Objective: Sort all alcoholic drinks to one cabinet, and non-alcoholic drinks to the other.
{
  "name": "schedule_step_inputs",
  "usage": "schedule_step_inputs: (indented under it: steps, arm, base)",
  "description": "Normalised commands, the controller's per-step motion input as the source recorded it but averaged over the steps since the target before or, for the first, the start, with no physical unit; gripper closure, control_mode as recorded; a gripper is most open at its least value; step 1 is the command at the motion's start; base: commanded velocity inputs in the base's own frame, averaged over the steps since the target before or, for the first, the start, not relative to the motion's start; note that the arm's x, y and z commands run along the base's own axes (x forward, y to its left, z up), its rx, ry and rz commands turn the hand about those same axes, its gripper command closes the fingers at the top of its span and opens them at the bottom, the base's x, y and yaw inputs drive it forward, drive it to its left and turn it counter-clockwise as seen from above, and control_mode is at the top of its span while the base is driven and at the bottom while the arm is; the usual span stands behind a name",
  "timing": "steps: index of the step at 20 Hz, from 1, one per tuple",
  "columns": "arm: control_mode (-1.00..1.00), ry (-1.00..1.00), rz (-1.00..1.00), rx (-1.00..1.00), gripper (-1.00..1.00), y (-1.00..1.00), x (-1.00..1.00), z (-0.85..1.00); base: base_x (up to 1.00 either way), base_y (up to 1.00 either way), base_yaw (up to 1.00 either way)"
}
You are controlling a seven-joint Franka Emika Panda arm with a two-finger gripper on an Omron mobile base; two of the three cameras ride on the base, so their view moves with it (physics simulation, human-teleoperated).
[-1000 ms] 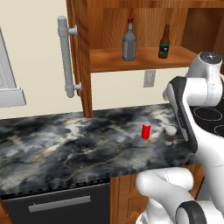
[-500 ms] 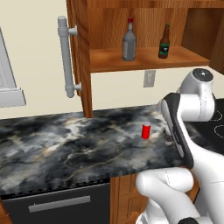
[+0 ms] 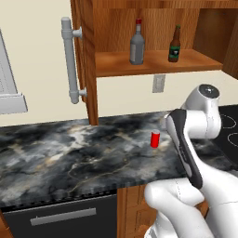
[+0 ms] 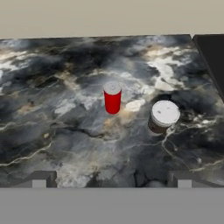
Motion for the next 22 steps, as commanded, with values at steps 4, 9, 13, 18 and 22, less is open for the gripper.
schedule_step_inputs:
  steps: [4, 9, 13, 18, 22]
  arm:
    - [-1.0, 0.01, 0.04, 0.03, -1.0, 0.21, 0.06, -0.28]
    - [-1.0, 0.01, 0.0, 0.0, -1.0, 0.11, 0.23, -0.32]
    - [-1.0, 0.0, 0.0, 0.0, -1.0, 0.01, 0.24, -0.31]
    - [-1.0, 0.0, 0.0, 0.0, -1.0, 0.0, 0.25, -0.24]
    - [-1.0, 0.01, 0.0, 0.0, -1.0, 0.0, 0.3, -0.17]
  base:
    - [0.0, 0.0, 0.0]
    - [0.0, 0.0, 0.0]
    - [0.0, 0.0, 0.0]
    - [0.0, 0.0, 0.0]
    - [0.0, 0.0, 0.0]
